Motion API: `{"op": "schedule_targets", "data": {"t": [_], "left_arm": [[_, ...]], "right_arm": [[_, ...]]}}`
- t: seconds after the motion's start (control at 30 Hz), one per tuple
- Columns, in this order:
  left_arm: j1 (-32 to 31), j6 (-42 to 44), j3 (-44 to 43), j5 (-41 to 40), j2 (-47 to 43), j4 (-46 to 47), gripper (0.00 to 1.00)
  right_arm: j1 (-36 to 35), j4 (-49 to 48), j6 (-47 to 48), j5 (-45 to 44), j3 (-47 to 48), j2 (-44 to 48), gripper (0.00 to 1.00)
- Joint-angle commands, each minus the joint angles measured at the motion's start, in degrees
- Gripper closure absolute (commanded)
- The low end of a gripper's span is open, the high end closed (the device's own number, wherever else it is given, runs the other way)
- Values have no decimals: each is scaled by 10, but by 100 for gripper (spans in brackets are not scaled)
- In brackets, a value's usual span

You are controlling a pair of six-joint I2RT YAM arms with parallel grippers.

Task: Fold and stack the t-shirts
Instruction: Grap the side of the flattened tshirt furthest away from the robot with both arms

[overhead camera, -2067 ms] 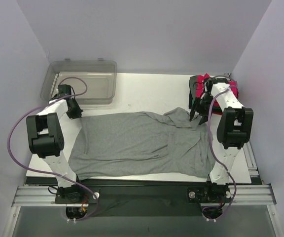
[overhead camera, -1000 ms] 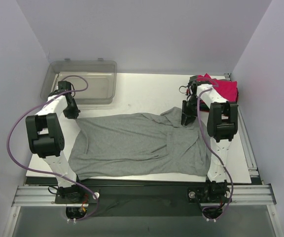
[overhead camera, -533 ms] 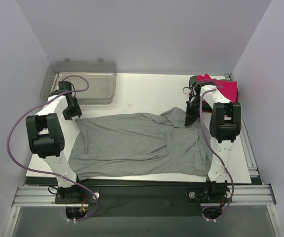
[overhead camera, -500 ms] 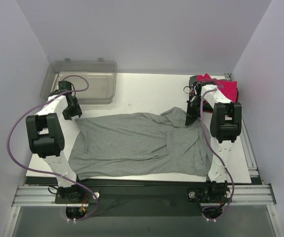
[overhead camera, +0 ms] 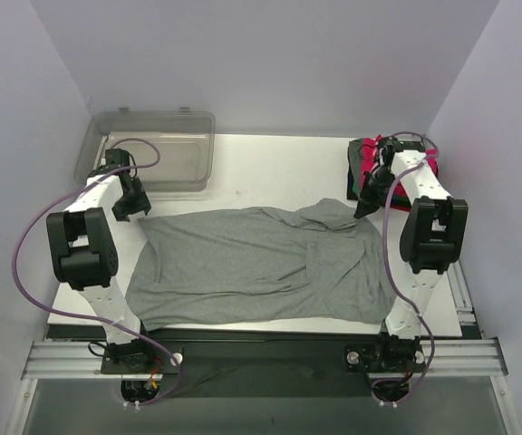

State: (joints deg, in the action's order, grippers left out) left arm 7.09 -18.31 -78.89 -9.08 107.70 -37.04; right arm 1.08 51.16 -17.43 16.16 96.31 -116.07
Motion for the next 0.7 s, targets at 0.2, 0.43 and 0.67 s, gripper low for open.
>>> {"op": "schedule_targets", "data": {"t": [0.2, 0.43, 0.67], "left_arm": [[2, -32, -7, -10, 23, 11, 37], [3, -67, -9, -6, 47, 21, 37], [2, -96, 7, 20, 54, 58, 42]], "right_arm": [[45, 47, -6, -2, 6, 47, 100], [52, 48, -1, -3, -2, 46, 100], [53, 50, -2, -12, -4, 45, 100]]}}
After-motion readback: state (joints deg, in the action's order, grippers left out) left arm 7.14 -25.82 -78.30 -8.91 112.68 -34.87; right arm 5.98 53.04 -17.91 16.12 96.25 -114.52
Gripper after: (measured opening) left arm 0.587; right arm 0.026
